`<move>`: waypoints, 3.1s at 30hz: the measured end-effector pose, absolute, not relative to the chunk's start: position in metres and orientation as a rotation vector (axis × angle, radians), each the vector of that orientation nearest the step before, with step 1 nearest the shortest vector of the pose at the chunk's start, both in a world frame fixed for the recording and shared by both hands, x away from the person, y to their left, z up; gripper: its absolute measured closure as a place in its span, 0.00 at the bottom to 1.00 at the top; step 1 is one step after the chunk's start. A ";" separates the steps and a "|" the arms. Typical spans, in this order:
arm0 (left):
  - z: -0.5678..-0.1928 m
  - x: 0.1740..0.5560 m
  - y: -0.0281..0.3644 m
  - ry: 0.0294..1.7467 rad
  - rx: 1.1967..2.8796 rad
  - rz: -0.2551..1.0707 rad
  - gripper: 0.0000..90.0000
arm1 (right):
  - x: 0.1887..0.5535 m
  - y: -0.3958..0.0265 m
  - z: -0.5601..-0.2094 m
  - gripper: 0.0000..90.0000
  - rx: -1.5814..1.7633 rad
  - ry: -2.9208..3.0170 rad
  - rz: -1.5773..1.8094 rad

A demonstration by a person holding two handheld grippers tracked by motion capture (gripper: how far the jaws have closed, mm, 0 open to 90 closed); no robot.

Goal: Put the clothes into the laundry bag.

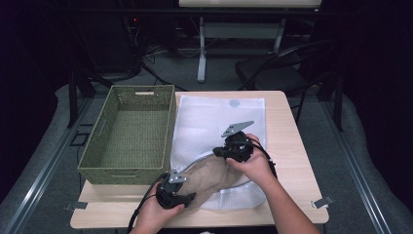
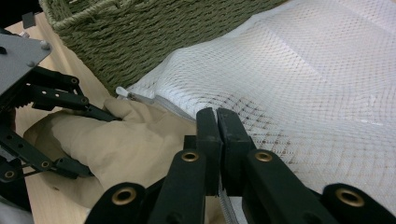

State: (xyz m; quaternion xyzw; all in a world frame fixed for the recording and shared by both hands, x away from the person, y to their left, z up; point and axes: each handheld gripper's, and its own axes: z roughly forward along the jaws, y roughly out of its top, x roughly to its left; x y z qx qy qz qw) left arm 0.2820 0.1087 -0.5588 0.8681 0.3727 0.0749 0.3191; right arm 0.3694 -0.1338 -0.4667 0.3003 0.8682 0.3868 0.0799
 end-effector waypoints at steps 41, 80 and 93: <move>-0.532 0.313 0.083 1.021 2.220 0.183 0.66 | 0.363 -0.130 -0.457 0.98 0.867 2.582 1.232; -0.539 0.321 0.073 0.950 2.190 0.318 0.42 | 0.364 -0.129 -0.461 0.98 0.874 2.588 1.213; -0.515 0.295 0.108 0.890 2.126 0.307 0.40 | 0.364 -0.129 -0.462 0.98 0.879 2.585 1.215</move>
